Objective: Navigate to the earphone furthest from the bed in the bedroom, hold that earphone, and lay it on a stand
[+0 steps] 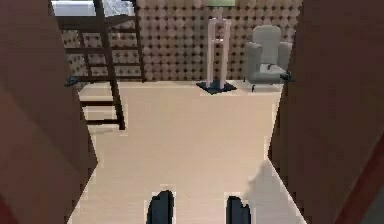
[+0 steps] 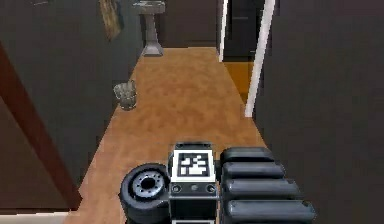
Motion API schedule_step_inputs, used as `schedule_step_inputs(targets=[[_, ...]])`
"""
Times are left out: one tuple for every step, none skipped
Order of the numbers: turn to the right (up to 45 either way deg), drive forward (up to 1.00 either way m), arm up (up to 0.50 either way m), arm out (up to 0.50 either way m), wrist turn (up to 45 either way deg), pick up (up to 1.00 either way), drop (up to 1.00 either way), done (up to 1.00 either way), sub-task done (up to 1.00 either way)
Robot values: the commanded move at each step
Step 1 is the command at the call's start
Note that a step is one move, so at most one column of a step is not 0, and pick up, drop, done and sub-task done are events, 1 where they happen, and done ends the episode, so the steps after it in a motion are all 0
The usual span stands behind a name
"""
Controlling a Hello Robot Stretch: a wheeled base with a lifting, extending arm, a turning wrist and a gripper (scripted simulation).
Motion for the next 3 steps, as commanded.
schedule_step_inputs(targets=[[-45.0,0.00,0.00,0.00,0.0,0.00,0.00,0.00,0.00],[-45.0,0.00,0.00,0.00,0.0,0.00,0.00,0.00,0.00],[-15.0,0.00,0.00,0.00,0.0,0.00,0.00,0.00,0.00]])
